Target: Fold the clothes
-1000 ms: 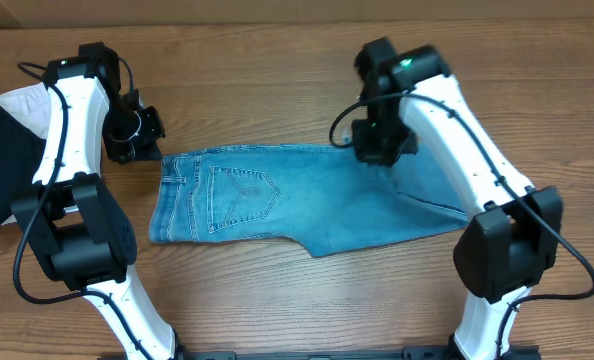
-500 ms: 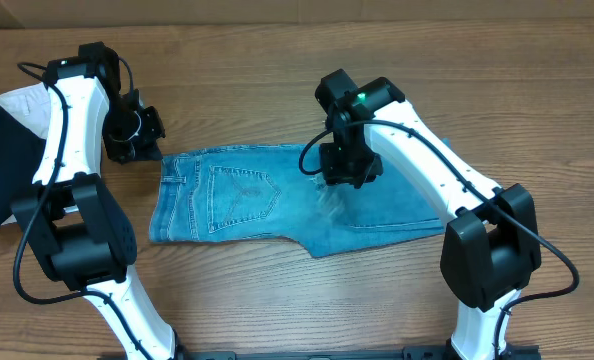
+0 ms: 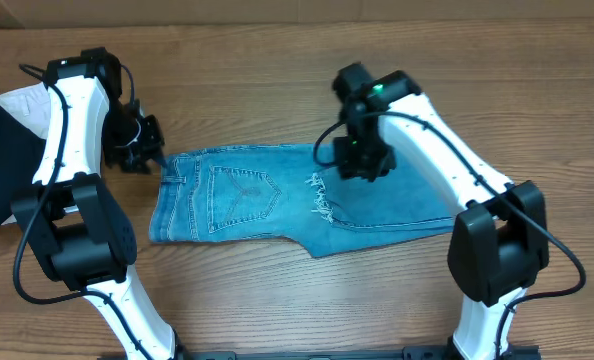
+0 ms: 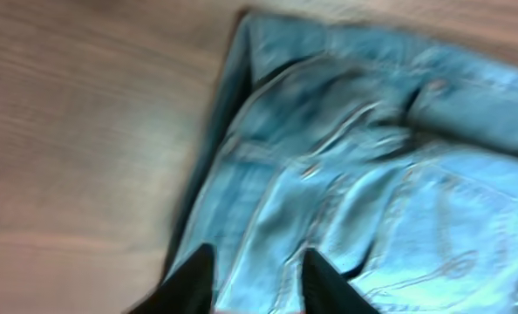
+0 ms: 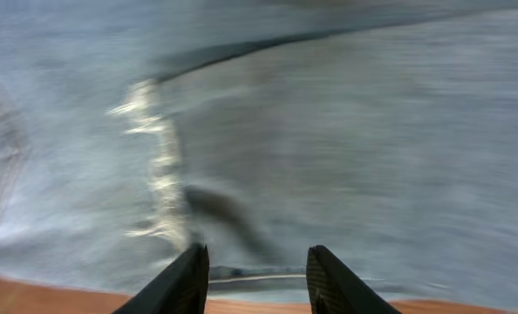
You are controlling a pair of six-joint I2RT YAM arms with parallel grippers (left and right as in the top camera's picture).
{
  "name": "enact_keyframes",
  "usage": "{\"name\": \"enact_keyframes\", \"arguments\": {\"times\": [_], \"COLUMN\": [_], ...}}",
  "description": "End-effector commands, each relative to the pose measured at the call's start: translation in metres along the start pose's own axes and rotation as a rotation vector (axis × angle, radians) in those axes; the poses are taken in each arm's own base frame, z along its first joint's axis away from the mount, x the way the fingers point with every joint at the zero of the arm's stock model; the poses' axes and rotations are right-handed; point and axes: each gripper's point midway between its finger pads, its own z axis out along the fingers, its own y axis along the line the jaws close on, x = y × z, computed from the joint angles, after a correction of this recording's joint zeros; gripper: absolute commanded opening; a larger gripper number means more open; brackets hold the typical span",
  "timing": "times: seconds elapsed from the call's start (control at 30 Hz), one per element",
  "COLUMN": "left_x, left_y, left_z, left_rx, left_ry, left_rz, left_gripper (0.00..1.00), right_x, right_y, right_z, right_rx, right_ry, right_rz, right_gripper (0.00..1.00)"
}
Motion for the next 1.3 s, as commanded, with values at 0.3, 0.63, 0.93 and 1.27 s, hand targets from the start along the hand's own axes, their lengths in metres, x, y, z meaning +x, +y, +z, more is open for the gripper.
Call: {"name": "enact_keyframes", "arguments": {"times": [0.3, 0.63, 0.93, 1.27], "left_x": [0.009, 0.034, 0.056, 0.035], "left_y": [0.018, -0.001, -0.002, 0.016], "left_z": [0.012, 0.081, 0.12, 0.084], "left_rx": [-0.093, 0.08, 0.133, 0.098], "left_ry": [0.008, 0.103, 0.146, 0.09], "left_rz": [0.011, 0.07, 0.071, 0.01], "left_gripper": [0.6, 0.67, 0.33, 0.04], "right_x": [0.003, 0.003, 0.003, 0.0], "right_y": [-0.035, -0.035, -0.035, -0.048], "right_z": [-0.024, -0.024, -0.024, -0.028], "right_rx": [0.031, 0.031, 0.031, 0.076], "right_ry": [-0.018, -0.02, -0.019, -0.036], "right_rz": [0.035, 0.039, 0.039, 0.083], "right_gripper": [0.41, 0.42, 0.42, 0.4]}}
